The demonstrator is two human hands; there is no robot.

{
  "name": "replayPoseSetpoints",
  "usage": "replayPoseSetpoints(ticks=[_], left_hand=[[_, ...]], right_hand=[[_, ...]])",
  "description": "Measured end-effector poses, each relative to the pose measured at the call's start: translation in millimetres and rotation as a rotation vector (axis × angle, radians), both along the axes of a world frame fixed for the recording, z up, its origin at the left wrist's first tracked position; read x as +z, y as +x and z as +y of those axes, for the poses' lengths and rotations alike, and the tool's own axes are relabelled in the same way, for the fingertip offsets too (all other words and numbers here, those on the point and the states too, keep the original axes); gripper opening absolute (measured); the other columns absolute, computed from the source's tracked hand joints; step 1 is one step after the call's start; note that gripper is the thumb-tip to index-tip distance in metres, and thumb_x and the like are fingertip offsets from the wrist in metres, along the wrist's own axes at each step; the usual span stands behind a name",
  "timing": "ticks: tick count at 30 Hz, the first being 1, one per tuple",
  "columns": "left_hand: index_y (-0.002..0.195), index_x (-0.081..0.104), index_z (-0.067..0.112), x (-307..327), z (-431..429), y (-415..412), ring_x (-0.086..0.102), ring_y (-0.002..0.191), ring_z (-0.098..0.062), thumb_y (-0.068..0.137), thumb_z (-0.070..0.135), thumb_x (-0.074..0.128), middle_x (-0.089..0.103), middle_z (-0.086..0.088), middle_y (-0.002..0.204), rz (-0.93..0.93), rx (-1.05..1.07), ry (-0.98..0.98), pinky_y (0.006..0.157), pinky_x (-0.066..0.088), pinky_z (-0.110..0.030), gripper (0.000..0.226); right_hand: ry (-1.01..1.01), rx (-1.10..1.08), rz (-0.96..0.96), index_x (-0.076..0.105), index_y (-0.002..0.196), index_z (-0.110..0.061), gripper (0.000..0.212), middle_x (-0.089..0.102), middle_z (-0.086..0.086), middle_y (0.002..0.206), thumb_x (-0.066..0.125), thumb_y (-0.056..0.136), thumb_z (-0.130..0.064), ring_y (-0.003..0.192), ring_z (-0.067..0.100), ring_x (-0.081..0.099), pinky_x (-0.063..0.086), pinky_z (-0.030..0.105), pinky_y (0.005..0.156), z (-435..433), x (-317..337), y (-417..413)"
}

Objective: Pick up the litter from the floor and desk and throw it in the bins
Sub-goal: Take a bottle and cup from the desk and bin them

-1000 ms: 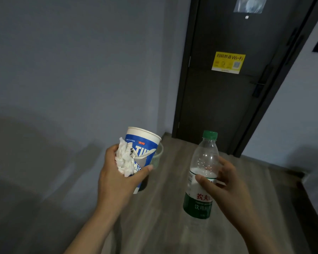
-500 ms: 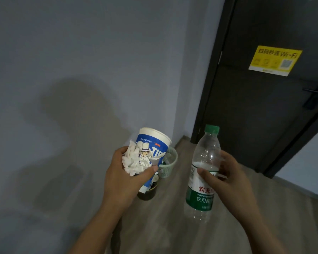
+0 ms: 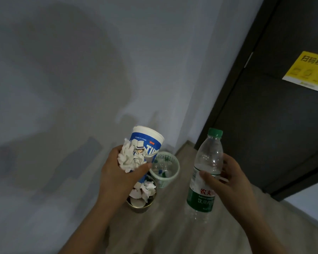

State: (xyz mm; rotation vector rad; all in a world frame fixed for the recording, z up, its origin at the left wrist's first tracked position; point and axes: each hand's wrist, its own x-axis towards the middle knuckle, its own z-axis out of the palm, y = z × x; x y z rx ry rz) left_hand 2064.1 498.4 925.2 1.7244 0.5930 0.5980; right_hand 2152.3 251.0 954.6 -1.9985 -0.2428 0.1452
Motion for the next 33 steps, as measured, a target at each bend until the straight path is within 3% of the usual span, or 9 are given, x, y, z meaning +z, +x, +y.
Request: replayPoseSetpoints(ticks=[7, 13, 17, 21, 28, 33], left_hand=[[0.1, 0.056, 0.037, -17, 27, 50, 0.064, 0.079, 0.009, 0.059, 0.03, 0.088, 0.069, 0.021, 0.088, 0.087, 0.014, 0.022, 0.065, 0.046, -0.011, 0.053], [0.096, 0.053, 0.039, -33, 22, 101, 0.065, 0.081, 0.006, 0.059, 0.029, 0.088, 0.068, 0.013, 0.091, 0.174, 0.045, 0.082, 0.062, 0.047, -0.009, 0.052], [0.09, 0.051, 0.042, -44, 8, 139, 0.063, 0.08, 0.01, 0.057, 0.03, 0.09, 0.068, 0.015, 0.087, 0.219, 0.094, 0.115, 0.058, 0.045, -0.004, 0.053], [0.09, 0.05, 0.041, -57, -13, 180, 0.061, 0.078, 0.015, 0.05, 0.032, 0.091, 0.068, 0.015, 0.083, 0.28, 0.189, 0.119, 0.057, 0.044, -0.001, 0.058], [0.095, 0.047, 0.047, -105, -36, 228, 0.061, 0.079, 0.013, 0.044, 0.049, 0.088, 0.064, 0.029, 0.086, 0.346, 0.343, 0.1, 0.054, 0.045, -0.008, 0.066], [0.098, 0.046, 0.045, -162, -32, 236, 0.063, 0.076, 0.008, 0.046, 0.053, 0.086, 0.065, 0.02, 0.087, 0.469, 0.372, 0.096, 0.056, 0.048, -0.011, 0.066]], right_hand=[[-0.036, 0.04, 0.07, 0.042, 0.124, -0.042, 0.057, 0.059, -0.019, 0.1, 0.074, 0.078, -0.028, 0.088, -0.001, 0.059, 0.047, 0.016, 0.066, 29, -23, 61], [-0.02, 0.106, 0.103, 0.046, 0.119, -0.045, 0.053, 0.064, -0.022, 0.099, 0.075, 0.077, -0.029, 0.087, -0.007, 0.064, 0.049, 0.009, 0.054, 35, -42, 127], [-0.021, 0.183, 0.137, 0.047, 0.107, -0.054, 0.05, 0.064, -0.027, 0.097, 0.076, 0.076, -0.028, 0.087, -0.018, 0.06, 0.047, 0.007, 0.053, 34, -60, 185], [-0.06, 0.278, 0.182, 0.045, 0.101, -0.058, 0.049, 0.063, -0.025, 0.098, 0.077, 0.075, -0.031, 0.085, -0.013, 0.062, 0.048, 0.009, 0.056, 31, -75, 252], [-0.112, 0.413, 0.232, 0.053, 0.111, -0.042, 0.048, 0.067, -0.019, 0.097, 0.078, 0.072, -0.029, 0.086, -0.005, 0.066, 0.051, 0.011, 0.056, 32, -131, 335], [-0.177, 0.459, 0.306, 0.052, 0.122, -0.034, 0.059, 0.068, -0.01, 0.104, 0.081, 0.072, -0.024, 0.088, 0.003, 0.067, 0.054, 0.017, 0.068, 39, -187, 351]])
